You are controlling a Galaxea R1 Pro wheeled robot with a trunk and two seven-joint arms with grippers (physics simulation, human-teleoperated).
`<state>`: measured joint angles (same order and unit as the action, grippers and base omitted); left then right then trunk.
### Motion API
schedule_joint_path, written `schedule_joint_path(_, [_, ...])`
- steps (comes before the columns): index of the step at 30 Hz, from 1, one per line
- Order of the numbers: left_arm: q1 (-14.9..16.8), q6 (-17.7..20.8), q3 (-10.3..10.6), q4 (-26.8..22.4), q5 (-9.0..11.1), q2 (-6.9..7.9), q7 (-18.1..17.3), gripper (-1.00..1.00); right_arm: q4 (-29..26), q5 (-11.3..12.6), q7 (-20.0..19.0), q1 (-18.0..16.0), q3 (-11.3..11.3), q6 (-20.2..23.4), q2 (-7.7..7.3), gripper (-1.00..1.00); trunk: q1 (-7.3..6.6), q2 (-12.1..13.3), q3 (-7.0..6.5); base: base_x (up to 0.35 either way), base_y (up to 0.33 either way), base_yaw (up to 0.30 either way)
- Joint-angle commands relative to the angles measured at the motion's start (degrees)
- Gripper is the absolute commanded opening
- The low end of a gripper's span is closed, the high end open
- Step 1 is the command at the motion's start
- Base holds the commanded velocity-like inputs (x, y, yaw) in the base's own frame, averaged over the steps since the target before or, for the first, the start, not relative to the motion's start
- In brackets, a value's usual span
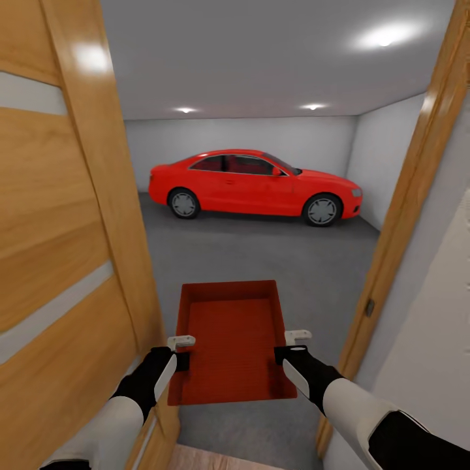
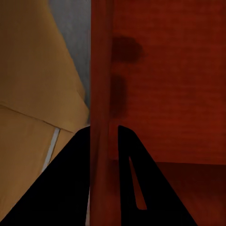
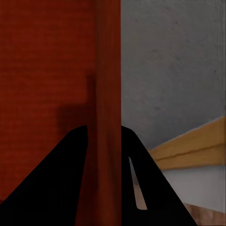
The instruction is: Move the two storage containers from the living room to the garage. In the garage, place one container on the floor and stack the other container on top of it (either order is fine).
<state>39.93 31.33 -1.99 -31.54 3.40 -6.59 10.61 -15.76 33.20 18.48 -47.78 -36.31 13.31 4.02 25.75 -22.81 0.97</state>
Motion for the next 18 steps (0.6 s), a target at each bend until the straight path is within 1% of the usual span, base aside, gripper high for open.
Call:
schedule_joint_path(1, [0.0,0.5,-0.3,0.0,-0.5,0.01,0.5,-1.00,-0.2,-1.9,2.1,-0.1,1.2,0.4,-0.16,-1.00,0.04,-0.1,0.10,0.014,0.012,-0.203])
schedule_joint_path(15, [0.0,0.5,-0.3,0.0,-0.5,0.00,0.5,-1.00,-0.2,-1.9,2.1,-0.1,1.2,0.4,-0.15,-1.00,0.04,-0.1,0.10,0.002,0.001,-0.221])
schedule_joint_path(18, [0.0,0.5,-0.2,0.0,-0.5,0.04,0.5,-1.00,-0.2,-1.9,2.1,-0.1,1.2,0.4,-0.15,-1.00,0.04,-0.1,0.10,0.002,0.000,-0.074])
